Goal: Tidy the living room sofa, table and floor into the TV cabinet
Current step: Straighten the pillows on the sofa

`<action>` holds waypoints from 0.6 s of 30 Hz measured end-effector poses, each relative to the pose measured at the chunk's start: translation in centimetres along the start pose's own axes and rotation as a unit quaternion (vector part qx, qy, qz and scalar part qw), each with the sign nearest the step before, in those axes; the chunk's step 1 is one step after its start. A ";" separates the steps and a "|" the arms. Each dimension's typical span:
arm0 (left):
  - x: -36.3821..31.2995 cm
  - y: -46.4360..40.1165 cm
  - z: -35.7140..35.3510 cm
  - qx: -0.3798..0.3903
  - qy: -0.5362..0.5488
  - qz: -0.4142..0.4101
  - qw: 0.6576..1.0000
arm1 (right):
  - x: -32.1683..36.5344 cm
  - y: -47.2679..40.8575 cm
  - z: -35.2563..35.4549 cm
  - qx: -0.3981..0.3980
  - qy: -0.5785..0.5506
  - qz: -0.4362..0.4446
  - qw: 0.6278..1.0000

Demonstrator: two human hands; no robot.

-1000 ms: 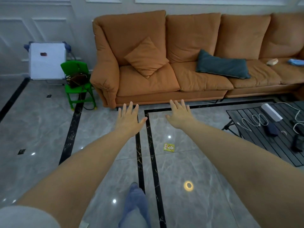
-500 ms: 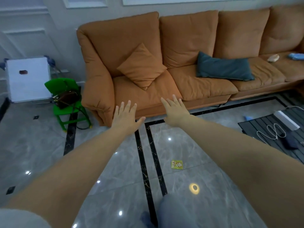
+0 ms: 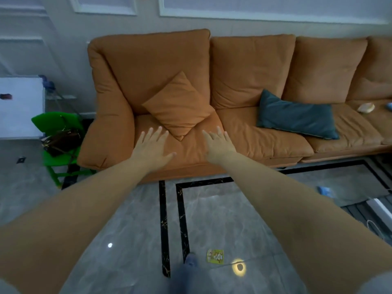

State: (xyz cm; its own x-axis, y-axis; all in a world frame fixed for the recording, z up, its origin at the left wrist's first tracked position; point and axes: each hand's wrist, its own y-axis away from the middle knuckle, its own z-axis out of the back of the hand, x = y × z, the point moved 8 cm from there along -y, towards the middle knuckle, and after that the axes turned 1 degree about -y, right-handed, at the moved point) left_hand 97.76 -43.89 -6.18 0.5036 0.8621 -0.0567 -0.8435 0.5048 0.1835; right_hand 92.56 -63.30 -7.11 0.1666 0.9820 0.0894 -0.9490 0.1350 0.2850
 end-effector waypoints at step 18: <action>8.6 -26.9 3.5 0.083 0.056 -0.013 0.995 | -0.6 -26.5 6.4 0.044 -0.012 -0.017 0.999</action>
State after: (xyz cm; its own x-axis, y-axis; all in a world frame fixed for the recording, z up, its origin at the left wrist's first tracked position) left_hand 125.46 -50.21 -8.15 0.4928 0.8533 -0.1702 -0.7833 0.5202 0.3403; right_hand 119.33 -68.37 -8.57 0.2048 0.9736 0.1011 -0.9157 0.1541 0.3712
